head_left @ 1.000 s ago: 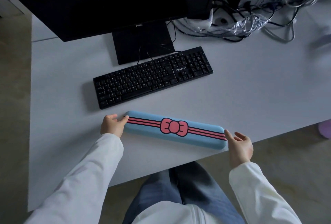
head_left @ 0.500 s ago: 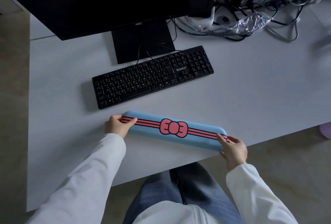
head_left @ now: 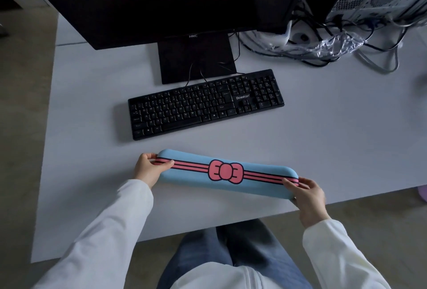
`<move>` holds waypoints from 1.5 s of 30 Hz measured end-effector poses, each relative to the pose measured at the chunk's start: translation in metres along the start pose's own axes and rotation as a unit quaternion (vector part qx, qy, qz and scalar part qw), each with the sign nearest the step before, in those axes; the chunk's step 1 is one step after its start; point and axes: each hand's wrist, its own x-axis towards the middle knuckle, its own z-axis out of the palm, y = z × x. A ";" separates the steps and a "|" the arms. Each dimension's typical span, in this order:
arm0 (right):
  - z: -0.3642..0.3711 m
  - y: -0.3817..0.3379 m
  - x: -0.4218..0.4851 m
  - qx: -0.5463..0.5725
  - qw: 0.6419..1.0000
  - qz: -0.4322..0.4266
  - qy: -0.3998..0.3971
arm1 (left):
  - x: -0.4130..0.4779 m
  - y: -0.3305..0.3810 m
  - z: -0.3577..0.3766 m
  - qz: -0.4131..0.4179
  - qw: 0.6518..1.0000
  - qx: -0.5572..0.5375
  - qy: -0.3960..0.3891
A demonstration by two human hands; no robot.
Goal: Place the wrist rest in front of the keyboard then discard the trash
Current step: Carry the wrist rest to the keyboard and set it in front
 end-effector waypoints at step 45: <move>0.057 -0.072 0.060 -0.180 0.966 -0.183 0.016 | 0.009 -0.012 0.021 -0.060 0.982 -0.074 0.162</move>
